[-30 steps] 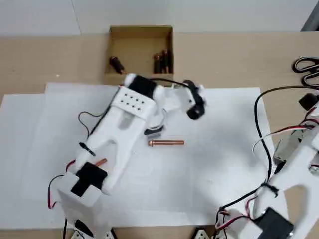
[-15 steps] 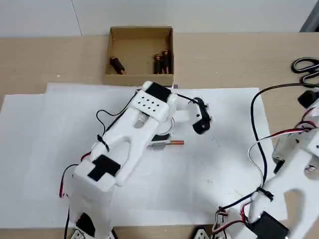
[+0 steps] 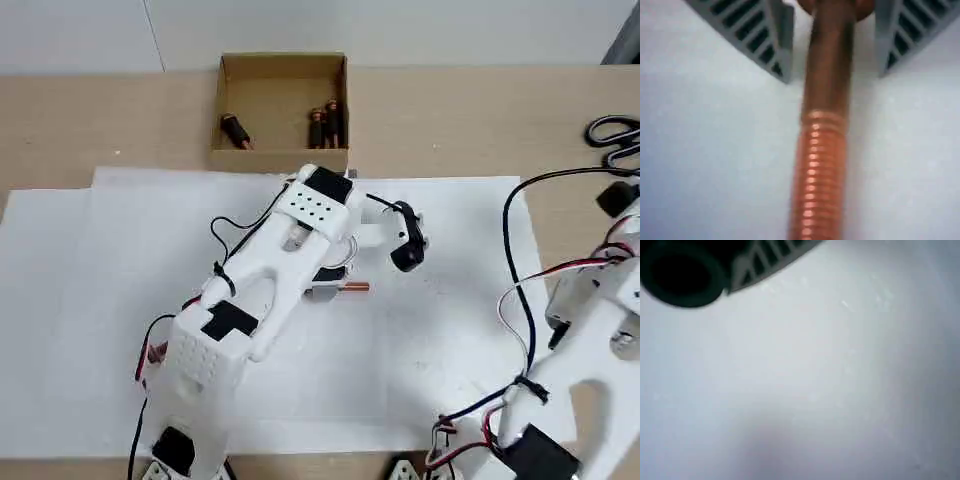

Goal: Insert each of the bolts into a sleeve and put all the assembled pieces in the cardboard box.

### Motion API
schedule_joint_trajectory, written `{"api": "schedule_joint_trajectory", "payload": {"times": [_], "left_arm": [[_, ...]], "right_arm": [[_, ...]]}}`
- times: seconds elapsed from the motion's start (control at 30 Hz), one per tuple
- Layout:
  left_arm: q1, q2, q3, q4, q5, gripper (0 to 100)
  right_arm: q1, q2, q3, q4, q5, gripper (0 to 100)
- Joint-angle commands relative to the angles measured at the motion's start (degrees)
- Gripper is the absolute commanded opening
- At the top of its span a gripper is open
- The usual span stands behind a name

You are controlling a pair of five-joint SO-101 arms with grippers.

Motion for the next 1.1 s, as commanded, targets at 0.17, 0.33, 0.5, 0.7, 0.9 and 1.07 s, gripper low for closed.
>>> {"api": "schedule_joint_trajectory", "payload": {"times": [0.17,0.33,0.5,0.7,0.9,1.07], "left_arm": [[-2.55,-2.64,-10.33,2.46,6.24,1],[-3.08,-10.11,-18.77,2.46,12.48,1],[-3.43,-14.42,-20.44,2.46,28.66,1],[-10.9,-14.77,-16.13,2.55,60.57,1],[-15.82,-15.38,-12.7,2.55,74.37,1],[-13.98,-20.04,-11.12,2.55,83.6,1]], "right_arm": [[-0.48,-2.24,-0.26,1.1,0.26,0.4],[-0.48,-2.24,-0.26,1.1,0.26,0.4],[-0.48,-2.24,-0.26,1.1,0.26,0.4],[-0.48,-2.24,-0.26,1.19,0.26,0.4],[-0.48,-2.24,-0.26,1.27,0.26,0.4],[-0.48,-2.33,-0.26,1.54,0.26,0.4]]}}
